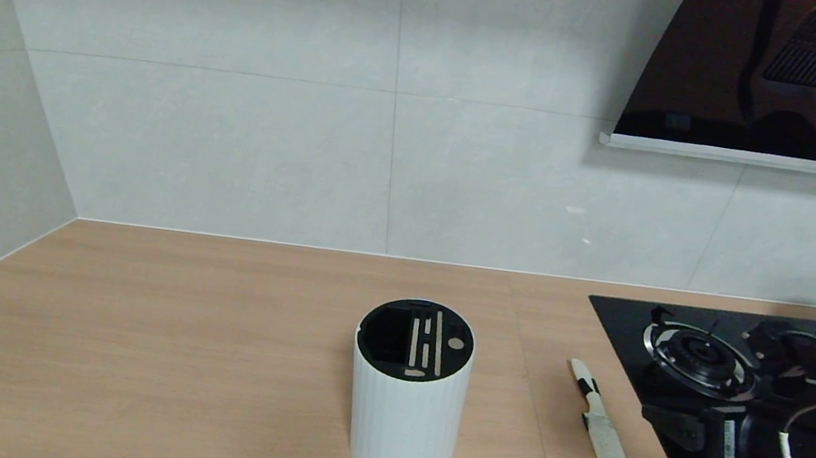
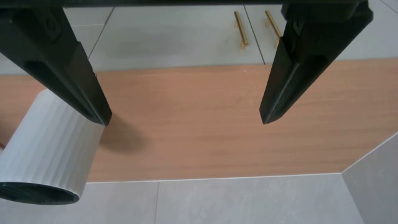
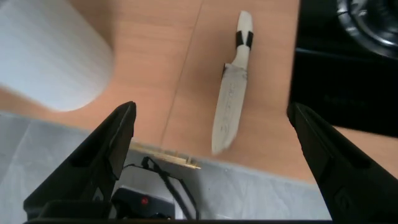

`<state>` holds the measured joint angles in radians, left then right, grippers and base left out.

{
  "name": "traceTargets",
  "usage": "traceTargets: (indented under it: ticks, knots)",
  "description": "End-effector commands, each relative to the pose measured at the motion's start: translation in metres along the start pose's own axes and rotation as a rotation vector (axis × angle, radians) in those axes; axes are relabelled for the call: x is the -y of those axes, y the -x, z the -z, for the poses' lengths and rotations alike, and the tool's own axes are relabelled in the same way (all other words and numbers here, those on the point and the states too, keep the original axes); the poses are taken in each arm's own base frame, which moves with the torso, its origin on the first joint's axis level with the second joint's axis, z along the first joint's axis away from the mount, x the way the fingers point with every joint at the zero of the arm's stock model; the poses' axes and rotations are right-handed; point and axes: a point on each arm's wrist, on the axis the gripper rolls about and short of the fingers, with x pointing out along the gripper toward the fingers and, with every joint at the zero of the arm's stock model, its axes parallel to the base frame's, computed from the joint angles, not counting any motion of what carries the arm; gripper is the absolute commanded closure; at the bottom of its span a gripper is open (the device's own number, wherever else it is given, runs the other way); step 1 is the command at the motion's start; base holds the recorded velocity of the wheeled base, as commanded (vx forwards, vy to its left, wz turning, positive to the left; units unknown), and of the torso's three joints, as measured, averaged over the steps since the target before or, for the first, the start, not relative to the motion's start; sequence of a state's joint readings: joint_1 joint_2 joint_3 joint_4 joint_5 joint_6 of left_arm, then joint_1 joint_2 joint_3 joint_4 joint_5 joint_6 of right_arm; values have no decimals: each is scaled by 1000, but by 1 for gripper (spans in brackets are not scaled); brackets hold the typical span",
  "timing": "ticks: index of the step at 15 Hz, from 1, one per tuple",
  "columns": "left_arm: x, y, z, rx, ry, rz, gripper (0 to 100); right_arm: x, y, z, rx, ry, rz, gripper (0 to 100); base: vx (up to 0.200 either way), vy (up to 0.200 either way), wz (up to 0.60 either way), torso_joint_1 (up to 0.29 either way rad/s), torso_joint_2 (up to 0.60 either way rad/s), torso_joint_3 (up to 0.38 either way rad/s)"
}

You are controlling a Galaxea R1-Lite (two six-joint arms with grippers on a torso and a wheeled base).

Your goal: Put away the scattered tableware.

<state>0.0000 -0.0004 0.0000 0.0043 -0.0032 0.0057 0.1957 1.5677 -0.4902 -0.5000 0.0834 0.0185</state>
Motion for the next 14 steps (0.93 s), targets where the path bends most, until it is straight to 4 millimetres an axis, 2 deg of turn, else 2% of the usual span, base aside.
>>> traceTargets:
  ticks: [1, 5, 7, 11, 14]
  knots:
    - [0, 0, 0, -1, 0, 0, 0, 5, -67, 26, -124, -5, 34, 0, 0, 0, 0, 0, 0, 0]
    - [0, 0, 0, -1, 0, 0, 0, 7, -115, 58, -168, 0, 37, 0, 0, 0, 0, 0, 0, 0]
    - [0, 0, 0, -1, 0, 0, 0, 6, -130, 68, -163, 5, 40, 0, 0, 0, 0, 0, 0, 0]
    - [0, 0, 0, -1, 0, 0, 0, 7, -150, 74, -176, 5, 74, 0, 0, 0, 0, 0, 0, 0]
    - [0, 0, 0, -1, 1, 0, 0, 9, -162, 72, -154, -45, 84, 0, 0, 0, 0, 0, 0, 0]
